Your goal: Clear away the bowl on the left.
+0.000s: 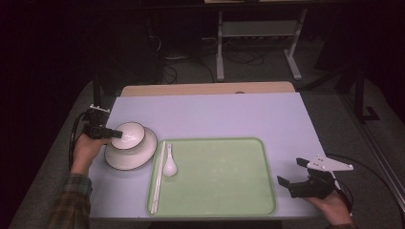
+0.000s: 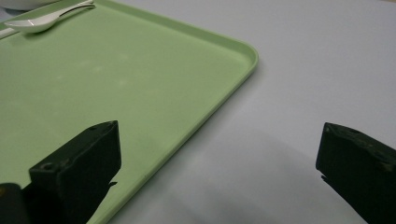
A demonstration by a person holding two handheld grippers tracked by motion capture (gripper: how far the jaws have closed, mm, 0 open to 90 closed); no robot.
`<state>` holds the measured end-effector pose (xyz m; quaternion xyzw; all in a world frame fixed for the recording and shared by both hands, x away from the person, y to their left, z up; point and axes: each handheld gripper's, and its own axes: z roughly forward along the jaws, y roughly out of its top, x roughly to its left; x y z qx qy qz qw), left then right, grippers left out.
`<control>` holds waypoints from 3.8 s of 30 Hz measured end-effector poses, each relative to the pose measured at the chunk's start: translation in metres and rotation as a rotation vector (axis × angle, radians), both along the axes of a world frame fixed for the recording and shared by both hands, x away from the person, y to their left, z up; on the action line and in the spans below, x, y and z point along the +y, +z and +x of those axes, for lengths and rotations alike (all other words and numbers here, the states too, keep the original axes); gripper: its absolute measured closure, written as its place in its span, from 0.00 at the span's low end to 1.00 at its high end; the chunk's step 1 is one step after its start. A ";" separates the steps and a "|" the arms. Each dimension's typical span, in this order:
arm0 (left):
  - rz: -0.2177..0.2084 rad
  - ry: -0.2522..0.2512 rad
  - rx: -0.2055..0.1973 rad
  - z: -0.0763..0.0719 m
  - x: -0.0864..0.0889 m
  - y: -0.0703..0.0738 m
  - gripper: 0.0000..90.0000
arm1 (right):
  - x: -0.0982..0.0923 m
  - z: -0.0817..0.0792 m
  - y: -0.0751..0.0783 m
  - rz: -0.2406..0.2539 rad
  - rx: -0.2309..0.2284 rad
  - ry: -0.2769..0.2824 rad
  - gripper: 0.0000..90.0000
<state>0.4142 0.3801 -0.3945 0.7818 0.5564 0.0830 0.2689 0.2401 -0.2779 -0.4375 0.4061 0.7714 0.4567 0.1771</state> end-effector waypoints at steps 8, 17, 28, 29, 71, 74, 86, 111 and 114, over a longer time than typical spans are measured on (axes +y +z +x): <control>-0.030 -0.012 -0.021 -0.003 -0.003 0.009 0.92 | 0.000 0.000 0.000 0.003 0.001 -0.002 0.00; -0.081 -0.051 -0.058 -0.007 -0.011 0.025 0.92 | 0.000 0.000 0.001 0.001 -0.002 -0.001 0.00; -0.090 -0.136 -0.074 -0.008 -0.043 0.035 0.92 | 0.000 -0.001 0.001 0.002 -0.006 -0.002 0.00; -0.094 -0.145 -0.075 -0.007 -0.047 0.036 0.92 | 0.000 -0.001 0.001 0.002 -0.006 -0.002 0.00; -0.136 -0.484 -0.018 0.023 -0.247 0.015 0.92 | 0.001 -0.002 0.002 0.017 -0.012 0.013 0.00; -0.143 -0.504 -0.010 0.025 -0.261 0.011 0.92 | 0.001 -0.002 0.003 0.018 -0.015 0.013 0.00; -0.140 -0.569 0.028 0.032 -0.316 -0.007 0.91 | 0.001 -0.003 0.003 0.021 -0.016 0.015 0.00; -0.152 -0.561 -0.031 0.034 -0.322 -0.005 0.76 | 0.000 -0.003 0.002 0.029 -0.013 0.019 0.00; -0.177 -0.556 -0.062 0.030 -0.314 0.003 0.65 | 0.000 -0.003 0.002 0.027 -0.012 0.019 0.00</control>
